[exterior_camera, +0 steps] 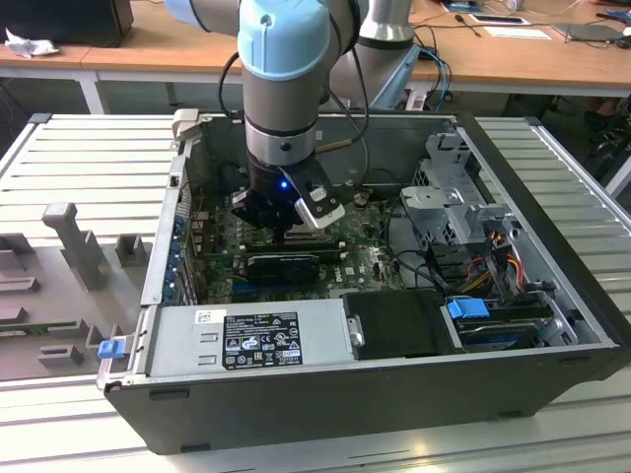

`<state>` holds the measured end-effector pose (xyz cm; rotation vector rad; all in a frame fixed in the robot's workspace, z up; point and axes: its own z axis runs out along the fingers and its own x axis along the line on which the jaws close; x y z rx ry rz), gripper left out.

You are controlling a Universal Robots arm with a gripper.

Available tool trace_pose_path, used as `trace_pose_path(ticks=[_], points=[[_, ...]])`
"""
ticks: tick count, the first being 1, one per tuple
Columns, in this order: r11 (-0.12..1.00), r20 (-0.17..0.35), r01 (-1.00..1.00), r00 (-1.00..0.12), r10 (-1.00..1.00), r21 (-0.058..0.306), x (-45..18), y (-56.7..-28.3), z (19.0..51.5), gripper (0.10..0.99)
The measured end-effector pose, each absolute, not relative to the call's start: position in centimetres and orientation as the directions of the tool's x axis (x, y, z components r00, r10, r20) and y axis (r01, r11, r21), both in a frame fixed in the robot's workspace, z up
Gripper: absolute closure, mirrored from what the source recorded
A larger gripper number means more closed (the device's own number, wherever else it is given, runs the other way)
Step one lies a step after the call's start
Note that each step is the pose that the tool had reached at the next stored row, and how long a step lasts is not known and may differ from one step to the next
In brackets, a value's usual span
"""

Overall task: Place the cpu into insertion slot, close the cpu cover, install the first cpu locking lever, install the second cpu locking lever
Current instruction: 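Install the second cpu locking lever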

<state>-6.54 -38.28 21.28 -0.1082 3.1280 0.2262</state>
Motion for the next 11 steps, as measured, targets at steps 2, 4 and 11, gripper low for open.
trace_pose_path(ticks=[2,4,11], points=[[0.986,-0.009,-0.07,-0.998,-0.069,0.153,-6.61,-38.39,21.12,0.98],[0.982,-0.011,-0.071,-0.997,-0.07,0.175,-7.07,-38.88,20.92,0.98],[0.971,-0.016,-0.071,-0.997,-0.07,0.23,-7.36,-39.32,20.37,0.98]])
